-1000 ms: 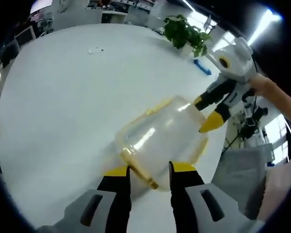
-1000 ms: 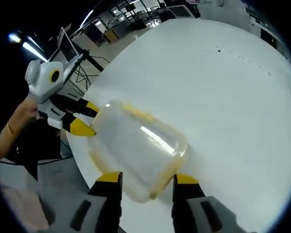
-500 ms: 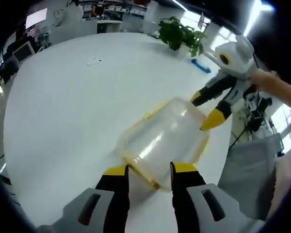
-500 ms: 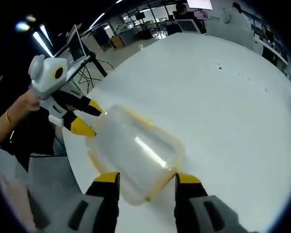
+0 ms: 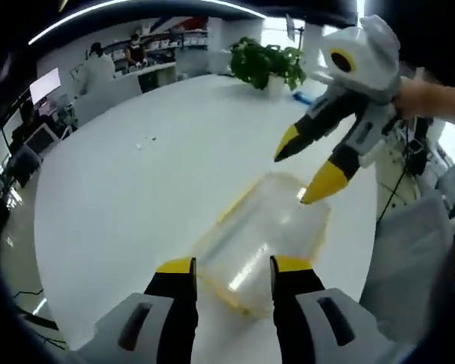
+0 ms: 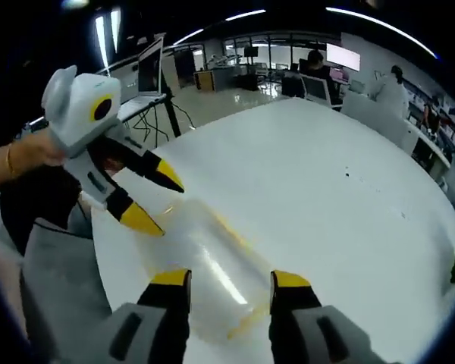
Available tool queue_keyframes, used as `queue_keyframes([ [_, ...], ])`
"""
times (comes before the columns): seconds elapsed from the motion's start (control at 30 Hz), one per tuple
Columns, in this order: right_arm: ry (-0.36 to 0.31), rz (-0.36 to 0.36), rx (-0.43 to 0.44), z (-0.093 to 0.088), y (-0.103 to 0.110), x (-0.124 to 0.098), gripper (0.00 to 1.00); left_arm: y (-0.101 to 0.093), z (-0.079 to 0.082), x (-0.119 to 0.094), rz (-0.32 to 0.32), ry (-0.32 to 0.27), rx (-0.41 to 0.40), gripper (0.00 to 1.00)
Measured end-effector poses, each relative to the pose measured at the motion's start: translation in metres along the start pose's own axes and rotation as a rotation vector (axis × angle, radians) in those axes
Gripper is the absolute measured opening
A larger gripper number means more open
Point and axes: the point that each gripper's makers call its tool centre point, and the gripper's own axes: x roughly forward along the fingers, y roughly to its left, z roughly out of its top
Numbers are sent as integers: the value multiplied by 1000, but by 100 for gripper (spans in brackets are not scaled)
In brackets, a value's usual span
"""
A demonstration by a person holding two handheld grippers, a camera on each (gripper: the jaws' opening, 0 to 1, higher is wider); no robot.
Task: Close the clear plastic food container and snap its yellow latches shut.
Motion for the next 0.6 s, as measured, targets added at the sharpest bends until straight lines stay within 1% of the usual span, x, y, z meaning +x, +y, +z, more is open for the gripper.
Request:
queue_keyframes([
  [0.07,-14,42,-10,5,11,6,36,-1,3,5,24,-18,7,35],
  [0.17,-5,68,-28,8,18,16,34,-8,8,7,4,-48,-8,34],
  [0.23,4,69,-50,9,17,22,34,-18,6,8,-26,-36,11,36],
  [0.3,17,71,-72,10,13,27,34,-24,5,6,-42,-38,20,37],
  [0.37,24,74,-79,12,10,31,34,-31,8,6,-70,-77,-27,38],
  [0.4,21,77,-82,14,10,32,35,-31,8,6,-69,-79,-23,37],
  [0.47,22,85,-110,19,8,36,37,-34,4,7,-61,-74,21,38],
  [0.53,40,105,-152,24,8,40,38,-37,-2,9,-46,-49,100,41],
  [0.57,49,116,-174,25,8,42,38,-41,-3,10,-52,-46,126,43],
  [0.6,65,134,-215,27,8,44,39,-47,-3,10,-67,-53,168,44],
])
